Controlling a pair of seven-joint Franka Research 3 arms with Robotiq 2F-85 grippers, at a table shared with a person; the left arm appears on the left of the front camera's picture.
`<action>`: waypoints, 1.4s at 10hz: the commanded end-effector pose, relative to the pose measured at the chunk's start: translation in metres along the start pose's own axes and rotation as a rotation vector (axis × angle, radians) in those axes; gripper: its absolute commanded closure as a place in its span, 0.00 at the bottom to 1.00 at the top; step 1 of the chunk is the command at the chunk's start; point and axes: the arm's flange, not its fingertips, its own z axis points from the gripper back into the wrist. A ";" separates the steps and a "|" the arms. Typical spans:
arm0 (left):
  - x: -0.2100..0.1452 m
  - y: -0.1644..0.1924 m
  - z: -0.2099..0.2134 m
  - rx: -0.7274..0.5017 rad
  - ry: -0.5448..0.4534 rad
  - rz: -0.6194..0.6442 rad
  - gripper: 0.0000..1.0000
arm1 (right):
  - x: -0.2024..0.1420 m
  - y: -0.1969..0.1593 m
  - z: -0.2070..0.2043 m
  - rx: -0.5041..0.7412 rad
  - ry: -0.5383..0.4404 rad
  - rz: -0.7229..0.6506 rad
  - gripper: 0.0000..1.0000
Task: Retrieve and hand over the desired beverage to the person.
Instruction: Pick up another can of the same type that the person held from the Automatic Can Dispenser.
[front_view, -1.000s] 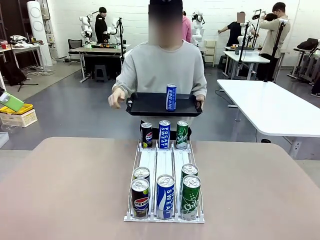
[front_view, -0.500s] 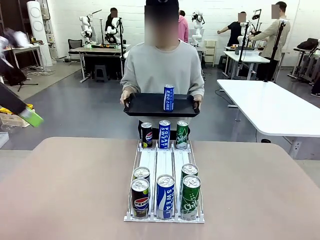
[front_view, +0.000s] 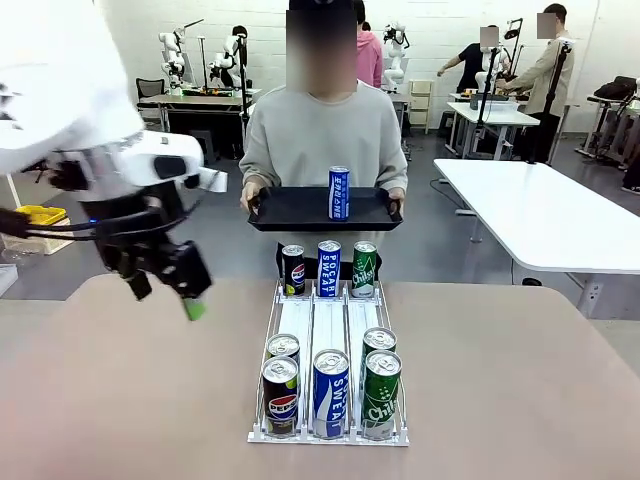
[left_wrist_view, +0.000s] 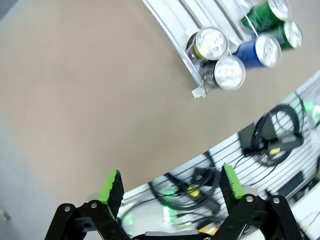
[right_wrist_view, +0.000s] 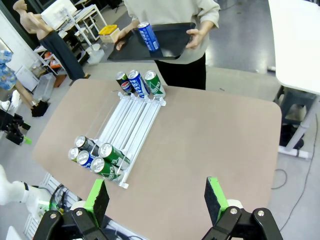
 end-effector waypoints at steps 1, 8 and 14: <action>0.017 -0.036 -0.002 0.060 -0.030 0.186 0.00 | 0.001 -0.001 -0.002 0.035 -0.005 0.007 0.00; 0.061 -0.078 -0.041 0.063 -0.052 0.418 0.00 | 0.001 -0.001 -0.002 0.035 -0.005 0.007 0.00; 0.050 -0.078 -0.044 0.063 -0.046 0.383 0.00 | 0.001 -0.001 -0.002 0.035 -0.005 0.007 0.00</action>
